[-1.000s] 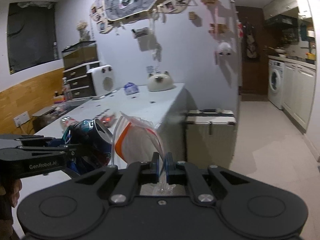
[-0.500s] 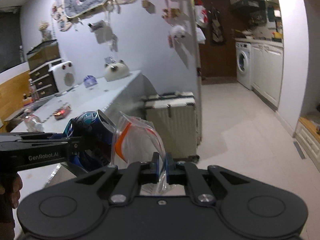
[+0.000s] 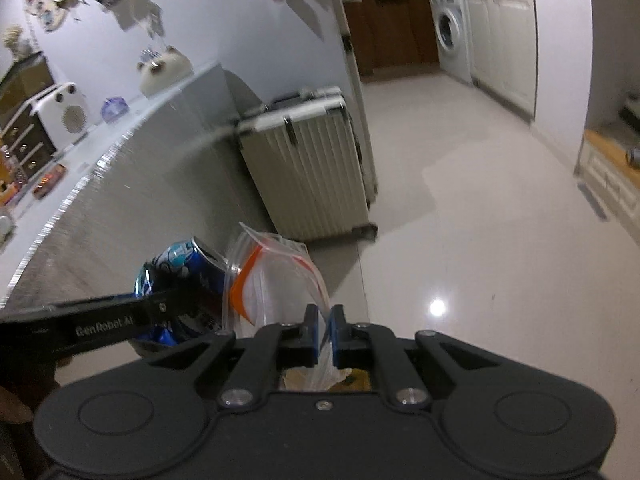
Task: Collect trash
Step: 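Carry the Pepsi can and plastic bag in both tools over the yellow bin, then open the left tool to drop the can while the right tool releases the bag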
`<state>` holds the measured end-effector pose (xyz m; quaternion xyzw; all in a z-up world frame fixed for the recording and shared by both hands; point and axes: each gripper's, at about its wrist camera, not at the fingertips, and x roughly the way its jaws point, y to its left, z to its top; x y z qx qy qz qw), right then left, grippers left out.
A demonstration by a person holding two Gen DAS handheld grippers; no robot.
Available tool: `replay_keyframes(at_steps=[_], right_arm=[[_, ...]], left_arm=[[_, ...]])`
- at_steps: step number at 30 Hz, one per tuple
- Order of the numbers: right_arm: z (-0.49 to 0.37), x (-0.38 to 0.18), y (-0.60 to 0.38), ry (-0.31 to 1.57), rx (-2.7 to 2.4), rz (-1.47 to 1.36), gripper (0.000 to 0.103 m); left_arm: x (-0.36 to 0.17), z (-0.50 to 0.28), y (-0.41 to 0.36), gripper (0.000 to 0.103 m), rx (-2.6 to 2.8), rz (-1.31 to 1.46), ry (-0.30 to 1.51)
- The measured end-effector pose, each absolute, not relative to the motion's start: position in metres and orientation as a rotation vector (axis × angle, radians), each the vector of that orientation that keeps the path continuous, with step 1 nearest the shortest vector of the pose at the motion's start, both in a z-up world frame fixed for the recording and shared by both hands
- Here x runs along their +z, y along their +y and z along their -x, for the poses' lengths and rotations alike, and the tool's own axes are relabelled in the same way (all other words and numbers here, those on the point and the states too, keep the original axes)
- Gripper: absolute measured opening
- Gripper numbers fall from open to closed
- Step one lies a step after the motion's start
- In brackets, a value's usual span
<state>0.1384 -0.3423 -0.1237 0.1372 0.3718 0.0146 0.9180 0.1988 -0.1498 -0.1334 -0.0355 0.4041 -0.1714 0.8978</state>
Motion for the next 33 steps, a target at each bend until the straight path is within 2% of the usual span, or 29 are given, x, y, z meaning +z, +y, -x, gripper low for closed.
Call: replay_keyframes(at_steps=[17,23,33], right_arm=[[-0.223,-0.29,-0.337,1.009,-0.132,-0.552,0.006],[-0.255,-0.329,-0.343,1.044,-0.198,-0.577,0.006],[-0.29,-0.382,-0.337,1.22,-0.197,-0.54,0.006]], left_arm=[[-0.27,-0.303,-0.154,0.03,-0.217,0.163,1.1],[-0.32,-0.327,-0.157,0.03,-0.196,0.187,1.187],[-0.388,-0.34,-0.146,0.03,-0.116,0.183,1.329]])
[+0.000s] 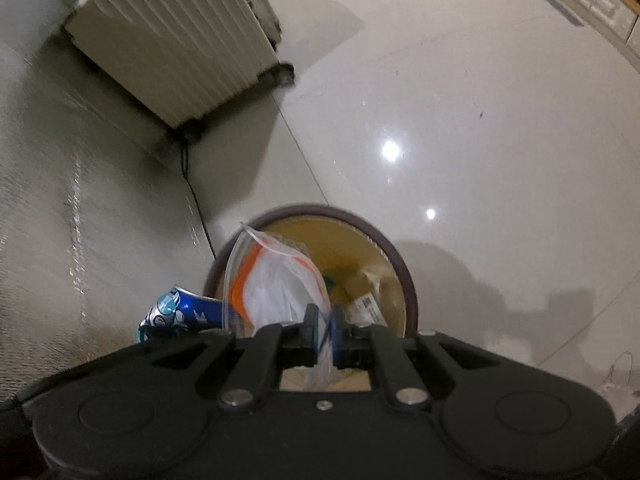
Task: Collect trash
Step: 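Open the left tool to drop the can while the right tool releases the bag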
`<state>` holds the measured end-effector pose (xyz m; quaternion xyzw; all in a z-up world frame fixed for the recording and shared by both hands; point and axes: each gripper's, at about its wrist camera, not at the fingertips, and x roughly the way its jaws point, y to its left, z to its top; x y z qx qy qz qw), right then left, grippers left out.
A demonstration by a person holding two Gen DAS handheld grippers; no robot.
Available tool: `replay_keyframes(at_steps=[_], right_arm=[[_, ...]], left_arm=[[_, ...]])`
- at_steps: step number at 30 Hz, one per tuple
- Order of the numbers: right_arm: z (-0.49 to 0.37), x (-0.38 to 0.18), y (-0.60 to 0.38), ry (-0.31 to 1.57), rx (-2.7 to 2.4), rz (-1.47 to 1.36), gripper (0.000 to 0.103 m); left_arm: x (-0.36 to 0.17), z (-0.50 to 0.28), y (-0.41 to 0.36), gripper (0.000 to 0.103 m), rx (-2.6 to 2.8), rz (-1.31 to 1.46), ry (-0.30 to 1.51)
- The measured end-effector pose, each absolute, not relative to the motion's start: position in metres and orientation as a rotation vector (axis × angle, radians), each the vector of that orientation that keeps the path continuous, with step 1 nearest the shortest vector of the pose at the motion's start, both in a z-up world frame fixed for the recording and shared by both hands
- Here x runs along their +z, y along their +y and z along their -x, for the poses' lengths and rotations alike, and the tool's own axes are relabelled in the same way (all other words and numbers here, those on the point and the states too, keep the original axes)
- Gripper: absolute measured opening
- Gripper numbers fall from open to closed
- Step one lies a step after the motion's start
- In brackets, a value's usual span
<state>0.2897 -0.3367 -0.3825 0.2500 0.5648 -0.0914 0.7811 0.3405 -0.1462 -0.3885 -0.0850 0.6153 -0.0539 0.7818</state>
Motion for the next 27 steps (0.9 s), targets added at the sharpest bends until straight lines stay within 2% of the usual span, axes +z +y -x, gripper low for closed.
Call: replay_keyframes(at_steps=[14,20,21,24,27], right_arm=[[-0.294,-0.396,-0.336,1.263,-0.201,-0.517,0.007],[-0.295,-0.401,-0.334,1.265,-0.192,-0.513,0.008],[-0.295,-0.401,-0.334,1.266,-0.193,-0.507,0.011],[-0.296,-0.4,-0.333,1.263,-0.193,-0.489,0.019],[-0.296,-0.399,-0.332,1.26,-0.186,-0.471,0.022]], left_arm=[[-0.412,-0.342,-0.141,0.031,-0.093,0.191,1.384],[-0.417,-0.341,-0.138,0.047,-0.077,0.193,1.412],[-0.417,-0.34,-0.138,0.049,-0.076,0.192,1.415],[-0.418,-0.341,-0.139,0.051,-0.068,0.185,1.422],[-0.419,-0.34,-0.138,0.053,-0.06,0.173,1.431]])
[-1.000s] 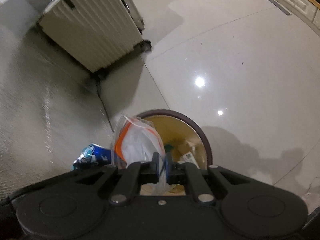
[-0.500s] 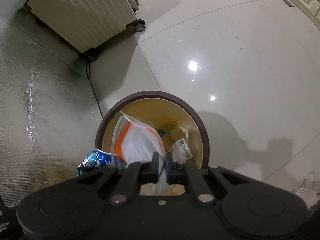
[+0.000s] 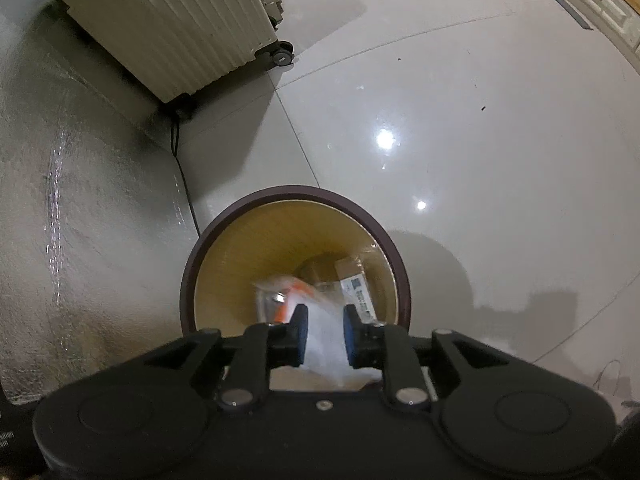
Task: Collect trash
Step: 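Open the left tool to drop the can while the right tool releases the bag, then lift both open tools away from the bin back toward the table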
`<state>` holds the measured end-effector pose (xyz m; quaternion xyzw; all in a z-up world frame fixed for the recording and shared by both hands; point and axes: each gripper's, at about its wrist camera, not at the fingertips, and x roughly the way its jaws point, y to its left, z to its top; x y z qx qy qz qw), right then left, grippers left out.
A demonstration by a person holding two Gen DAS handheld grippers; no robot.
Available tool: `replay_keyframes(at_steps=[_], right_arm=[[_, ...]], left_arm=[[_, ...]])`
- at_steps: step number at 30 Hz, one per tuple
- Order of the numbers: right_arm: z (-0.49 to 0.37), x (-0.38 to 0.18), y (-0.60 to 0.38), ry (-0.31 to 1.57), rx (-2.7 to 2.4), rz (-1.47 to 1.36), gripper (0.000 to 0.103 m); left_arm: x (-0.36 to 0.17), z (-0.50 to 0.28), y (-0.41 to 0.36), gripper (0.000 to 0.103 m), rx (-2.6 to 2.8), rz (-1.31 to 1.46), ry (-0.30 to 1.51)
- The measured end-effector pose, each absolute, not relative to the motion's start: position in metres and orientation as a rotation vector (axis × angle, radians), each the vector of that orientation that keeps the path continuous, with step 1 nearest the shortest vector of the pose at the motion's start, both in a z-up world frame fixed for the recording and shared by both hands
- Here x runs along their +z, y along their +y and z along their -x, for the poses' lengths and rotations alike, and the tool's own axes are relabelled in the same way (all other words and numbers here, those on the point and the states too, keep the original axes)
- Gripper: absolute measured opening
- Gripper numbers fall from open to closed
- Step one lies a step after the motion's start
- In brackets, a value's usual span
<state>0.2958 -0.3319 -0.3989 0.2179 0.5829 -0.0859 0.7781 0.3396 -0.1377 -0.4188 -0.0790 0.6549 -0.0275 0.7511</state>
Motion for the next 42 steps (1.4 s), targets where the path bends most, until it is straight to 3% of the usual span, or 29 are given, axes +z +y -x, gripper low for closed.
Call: replay_keyframes(at_steps=[9,17,22,24,27,31,42], right_arm=[[-0.299,-0.406,-0.33,1.315,-0.187,-0.393,0.024],[-0.3,-0.409,-0.327,1.342,-0.171,-0.373,0.041],[-0.297,-0.407,-0.326,1.336,-0.147,-0.352,0.056],[-0.296,-0.407,-0.327,1.349,-0.136,-0.343,0.07],[-0.293,-0.406,-0.329,1.351,-0.137,-0.331,0.078],[-0.289,-0.403,-0.331,1.347,-0.113,-0.318,0.103],[-0.266,-0.378,-0.342,1.306,-0.126,-0.303,0.103]], left_arm=[[-0.424,-0.339,-0.139,0.066,-0.03,0.118,1.458],[-0.423,-0.335,-0.136,0.088,-0.001,0.076,1.467],[-0.418,-0.333,-0.134,0.096,0.016,0.057,1.463],[-0.417,-0.331,-0.133,0.102,0.022,0.056,1.465],[-0.415,-0.331,-0.131,0.103,0.024,0.07,1.471],[-0.408,-0.327,-0.132,0.103,0.025,0.057,1.466],[-0.376,-0.308,-0.117,0.103,0.035,0.084,1.433]])
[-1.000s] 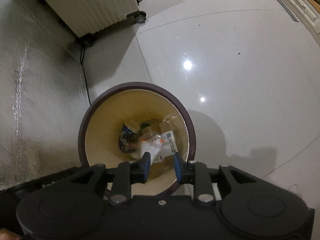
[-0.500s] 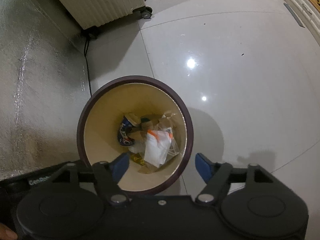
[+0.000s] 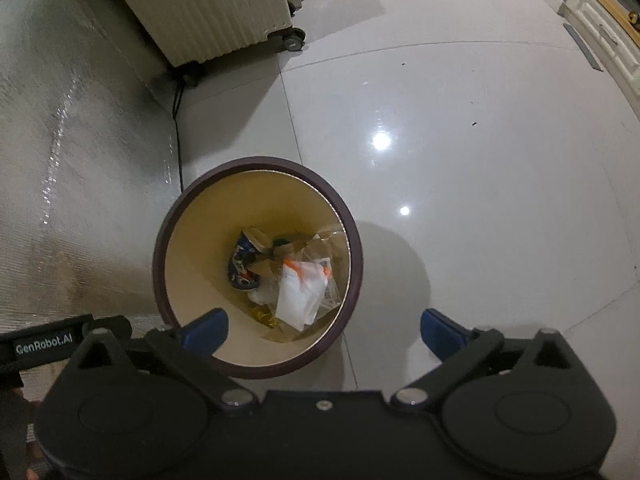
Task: Collect trash
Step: 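Lift both open tools away from the bin back toward the table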
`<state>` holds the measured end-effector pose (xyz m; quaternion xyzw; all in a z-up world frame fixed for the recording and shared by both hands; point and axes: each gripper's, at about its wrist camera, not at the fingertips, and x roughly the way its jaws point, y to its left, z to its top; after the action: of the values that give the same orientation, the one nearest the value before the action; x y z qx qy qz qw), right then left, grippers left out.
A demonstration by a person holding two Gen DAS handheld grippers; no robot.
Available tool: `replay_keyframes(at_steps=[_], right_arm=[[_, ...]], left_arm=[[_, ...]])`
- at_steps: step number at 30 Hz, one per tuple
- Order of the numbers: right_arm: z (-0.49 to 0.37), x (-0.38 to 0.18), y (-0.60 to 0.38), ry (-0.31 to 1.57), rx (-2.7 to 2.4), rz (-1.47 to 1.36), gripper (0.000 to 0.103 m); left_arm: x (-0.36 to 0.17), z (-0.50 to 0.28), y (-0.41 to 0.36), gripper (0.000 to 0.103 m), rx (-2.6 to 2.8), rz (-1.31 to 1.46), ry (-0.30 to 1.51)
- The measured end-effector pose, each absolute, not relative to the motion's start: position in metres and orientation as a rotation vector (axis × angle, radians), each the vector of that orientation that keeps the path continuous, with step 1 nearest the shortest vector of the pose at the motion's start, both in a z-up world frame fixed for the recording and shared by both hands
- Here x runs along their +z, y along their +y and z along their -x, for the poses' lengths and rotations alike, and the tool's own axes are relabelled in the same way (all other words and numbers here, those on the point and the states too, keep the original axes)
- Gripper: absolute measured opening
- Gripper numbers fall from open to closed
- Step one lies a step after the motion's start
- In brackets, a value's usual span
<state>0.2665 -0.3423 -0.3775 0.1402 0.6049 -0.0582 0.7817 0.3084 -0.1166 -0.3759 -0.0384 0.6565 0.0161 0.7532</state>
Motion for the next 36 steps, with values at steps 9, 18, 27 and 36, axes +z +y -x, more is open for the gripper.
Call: replay_keyframes(at_steps=[9,18,27,36], right_arm=[[-0.236,-0.341,-0.341,1.271,-0.122,-0.301,0.103],[-0.199,-0.287,-0.341,1.19,-0.114,-0.279,0.103],[-0.16,-0.248,-0.346,1.122,-0.12,-0.268,0.103],[-0.122,-0.204,-0.343,1.016,-0.1,-0.249,0.103]], left_arm=[[-0.338,-0.28,-0.117,0.103,-0.002,0.024,1.398],[-0.294,-0.242,-0.12,0.103,-0.042,-0.014,1.339],[-0.252,-0.204,-0.114,0.103,-0.063,-0.012,1.257],[-0.194,-0.172,-0.111,0.103,-0.112,0.001,1.12]])
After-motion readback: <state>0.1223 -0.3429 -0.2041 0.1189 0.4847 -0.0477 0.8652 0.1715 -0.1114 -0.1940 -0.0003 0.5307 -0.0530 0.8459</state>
